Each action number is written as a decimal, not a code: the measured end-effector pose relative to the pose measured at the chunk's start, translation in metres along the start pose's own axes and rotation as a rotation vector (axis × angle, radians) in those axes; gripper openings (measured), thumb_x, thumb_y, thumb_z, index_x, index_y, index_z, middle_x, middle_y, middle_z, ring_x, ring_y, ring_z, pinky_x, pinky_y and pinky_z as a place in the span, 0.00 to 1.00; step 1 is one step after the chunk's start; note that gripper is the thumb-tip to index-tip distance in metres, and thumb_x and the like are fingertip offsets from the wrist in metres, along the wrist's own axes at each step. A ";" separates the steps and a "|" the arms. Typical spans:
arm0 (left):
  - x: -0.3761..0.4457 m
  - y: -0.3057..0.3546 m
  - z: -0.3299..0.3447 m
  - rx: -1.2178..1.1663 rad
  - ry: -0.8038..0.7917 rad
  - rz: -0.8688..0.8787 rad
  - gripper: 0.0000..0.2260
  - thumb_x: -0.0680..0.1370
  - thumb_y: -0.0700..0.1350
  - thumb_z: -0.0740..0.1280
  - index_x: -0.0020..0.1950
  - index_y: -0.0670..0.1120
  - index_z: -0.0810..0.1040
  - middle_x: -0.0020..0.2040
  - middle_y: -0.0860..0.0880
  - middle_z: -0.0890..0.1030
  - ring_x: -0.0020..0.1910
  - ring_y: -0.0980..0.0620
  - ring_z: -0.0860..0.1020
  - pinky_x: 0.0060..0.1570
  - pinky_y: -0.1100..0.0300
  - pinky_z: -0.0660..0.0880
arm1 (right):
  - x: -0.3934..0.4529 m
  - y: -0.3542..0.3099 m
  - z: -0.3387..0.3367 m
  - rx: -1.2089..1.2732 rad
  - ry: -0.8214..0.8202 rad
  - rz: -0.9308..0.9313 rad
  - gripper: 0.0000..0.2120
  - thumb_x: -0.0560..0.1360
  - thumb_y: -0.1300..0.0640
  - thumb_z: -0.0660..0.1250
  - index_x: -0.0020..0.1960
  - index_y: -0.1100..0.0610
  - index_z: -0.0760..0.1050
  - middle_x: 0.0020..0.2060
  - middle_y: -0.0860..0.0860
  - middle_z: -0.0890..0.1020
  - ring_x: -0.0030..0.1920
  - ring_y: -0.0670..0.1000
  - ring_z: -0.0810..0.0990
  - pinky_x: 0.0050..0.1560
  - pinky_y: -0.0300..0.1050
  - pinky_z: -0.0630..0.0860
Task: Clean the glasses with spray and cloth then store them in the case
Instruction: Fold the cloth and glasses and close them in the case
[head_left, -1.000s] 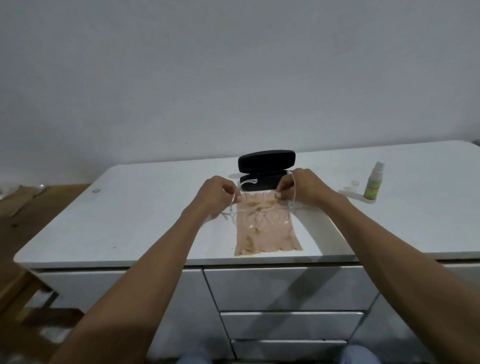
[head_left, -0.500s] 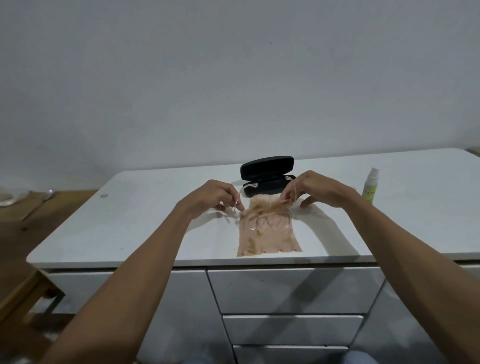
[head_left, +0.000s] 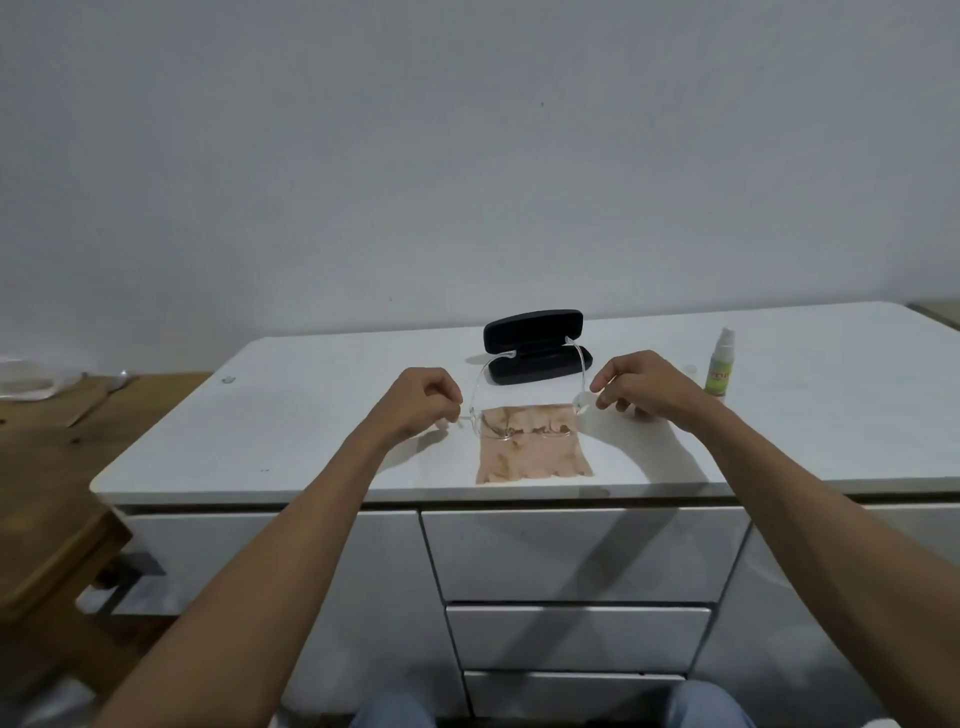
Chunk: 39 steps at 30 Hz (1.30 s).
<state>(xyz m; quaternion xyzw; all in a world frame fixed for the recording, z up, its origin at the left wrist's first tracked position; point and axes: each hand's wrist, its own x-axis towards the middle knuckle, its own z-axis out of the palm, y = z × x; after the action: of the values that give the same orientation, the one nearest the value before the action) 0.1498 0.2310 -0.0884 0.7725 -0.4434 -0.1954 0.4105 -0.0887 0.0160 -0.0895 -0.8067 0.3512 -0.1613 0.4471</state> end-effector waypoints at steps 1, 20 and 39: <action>-0.007 0.001 0.001 0.025 -0.031 0.013 0.05 0.70 0.32 0.73 0.40 0.42 0.83 0.32 0.52 0.82 0.31 0.58 0.79 0.41 0.59 0.76 | -0.006 0.001 0.001 -0.033 0.001 -0.004 0.07 0.72 0.67 0.70 0.42 0.56 0.83 0.35 0.49 0.84 0.38 0.51 0.77 0.35 0.40 0.70; -0.046 0.010 0.030 0.174 -0.044 0.090 0.03 0.72 0.43 0.77 0.40 0.51 0.87 0.41 0.53 0.86 0.42 0.55 0.81 0.43 0.63 0.72 | -0.052 -0.014 0.035 -0.375 -0.036 -0.199 0.04 0.72 0.52 0.78 0.46 0.51 0.87 0.44 0.51 0.86 0.47 0.50 0.82 0.43 0.41 0.75; -0.016 0.003 0.072 0.077 0.561 0.050 0.11 0.76 0.47 0.72 0.55 0.50 0.74 0.41 0.52 0.80 0.40 0.50 0.79 0.41 0.55 0.75 | -0.031 0.004 0.067 -0.350 0.711 -0.412 0.10 0.75 0.47 0.75 0.41 0.54 0.83 0.26 0.49 0.80 0.31 0.55 0.81 0.34 0.42 0.70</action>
<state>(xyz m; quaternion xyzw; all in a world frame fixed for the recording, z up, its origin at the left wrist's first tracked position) 0.0924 0.2103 -0.1290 0.8001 -0.3386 0.0532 0.4923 -0.0736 0.0776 -0.1285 -0.8177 0.3369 -0.4526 0.1139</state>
